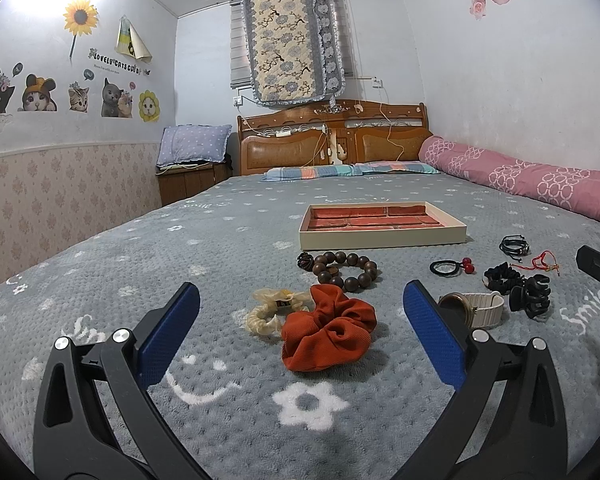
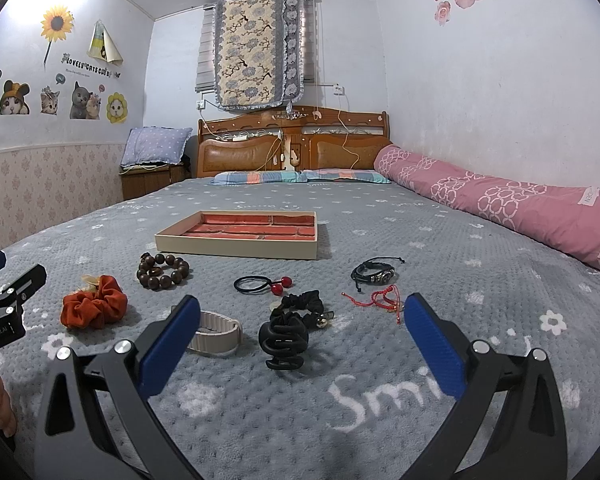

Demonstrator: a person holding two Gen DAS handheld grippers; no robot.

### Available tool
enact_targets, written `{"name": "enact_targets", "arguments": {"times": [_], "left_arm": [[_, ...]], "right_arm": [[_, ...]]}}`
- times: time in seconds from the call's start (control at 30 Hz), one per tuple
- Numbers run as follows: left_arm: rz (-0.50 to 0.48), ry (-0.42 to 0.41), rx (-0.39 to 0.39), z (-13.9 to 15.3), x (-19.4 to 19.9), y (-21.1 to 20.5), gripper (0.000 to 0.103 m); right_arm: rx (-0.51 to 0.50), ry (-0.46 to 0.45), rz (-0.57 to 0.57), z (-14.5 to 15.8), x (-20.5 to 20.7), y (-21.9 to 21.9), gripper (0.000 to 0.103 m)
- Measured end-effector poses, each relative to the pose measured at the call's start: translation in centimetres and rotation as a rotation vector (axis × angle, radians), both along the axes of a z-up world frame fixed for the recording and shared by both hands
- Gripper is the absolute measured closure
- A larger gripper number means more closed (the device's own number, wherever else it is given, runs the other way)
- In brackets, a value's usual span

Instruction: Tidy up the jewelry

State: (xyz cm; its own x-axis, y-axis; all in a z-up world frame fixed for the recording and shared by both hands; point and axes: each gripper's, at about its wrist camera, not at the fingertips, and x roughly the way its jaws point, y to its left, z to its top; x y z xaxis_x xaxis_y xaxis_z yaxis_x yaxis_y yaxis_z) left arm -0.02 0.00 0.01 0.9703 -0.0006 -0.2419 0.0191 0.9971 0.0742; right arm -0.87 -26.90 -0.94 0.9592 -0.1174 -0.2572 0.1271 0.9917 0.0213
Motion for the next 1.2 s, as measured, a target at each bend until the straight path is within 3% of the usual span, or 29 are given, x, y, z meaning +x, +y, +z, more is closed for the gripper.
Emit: {"name": "enact_targets", "arguments": {"times": [1.2], "left_arm": [[-0.001,0.008,0.001,-0.44,0.24,-0.37,0.005]], "right_arm": [[-0.008,0.007,0.005,-0.23,0.14,0.22,0.004]]}}
